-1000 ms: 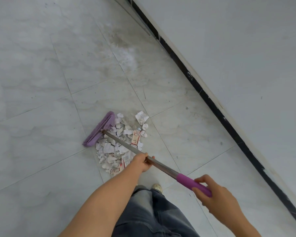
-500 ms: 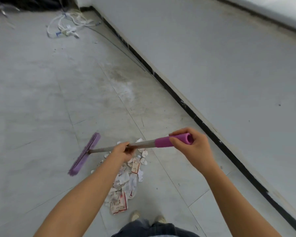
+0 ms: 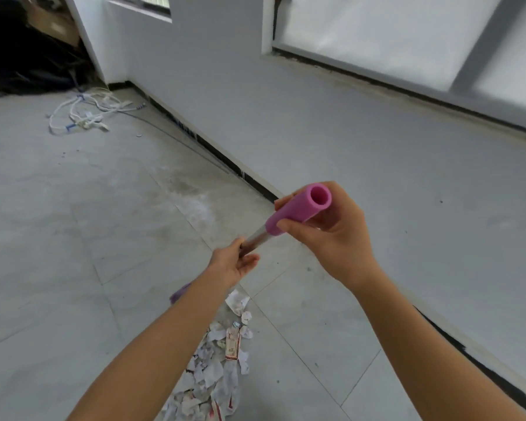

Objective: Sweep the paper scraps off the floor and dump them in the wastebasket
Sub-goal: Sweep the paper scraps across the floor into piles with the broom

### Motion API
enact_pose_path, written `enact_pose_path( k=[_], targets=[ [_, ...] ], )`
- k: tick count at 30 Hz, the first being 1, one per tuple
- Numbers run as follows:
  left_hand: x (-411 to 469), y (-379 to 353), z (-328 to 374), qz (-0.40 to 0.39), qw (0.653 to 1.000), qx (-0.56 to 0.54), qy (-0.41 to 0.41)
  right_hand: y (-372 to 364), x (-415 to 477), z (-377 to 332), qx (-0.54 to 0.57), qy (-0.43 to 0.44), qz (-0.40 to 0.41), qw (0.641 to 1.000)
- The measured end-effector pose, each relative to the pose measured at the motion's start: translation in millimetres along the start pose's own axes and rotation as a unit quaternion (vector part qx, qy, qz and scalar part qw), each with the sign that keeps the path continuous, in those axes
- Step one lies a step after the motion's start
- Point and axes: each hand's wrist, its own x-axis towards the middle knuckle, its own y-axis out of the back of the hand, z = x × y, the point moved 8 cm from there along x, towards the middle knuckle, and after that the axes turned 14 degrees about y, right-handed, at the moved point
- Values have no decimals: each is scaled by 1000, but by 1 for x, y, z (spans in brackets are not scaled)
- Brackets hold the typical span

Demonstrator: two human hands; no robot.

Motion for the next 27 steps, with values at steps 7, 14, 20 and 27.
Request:
enact_pose_path(
  k=[7, 14, 20, 27],
  targets=[
    [-11, -76, -32, -146, 957, 232, -92, 62, 2, -43, -137, 15, 127, 982],
    [-26, -173, -103, -134, 742, 570, -326, 141, -39, -54, -295, -21, 223, 929],
    [-49, -262, -203, -223, 643, 636, -364, 230, -91, -51, -384, -76, 270, 880],
    [-72, -375, -322, -361, 589, 658, -299, 361, -151, -69, -443, -89, 341, 824]
  ],
)
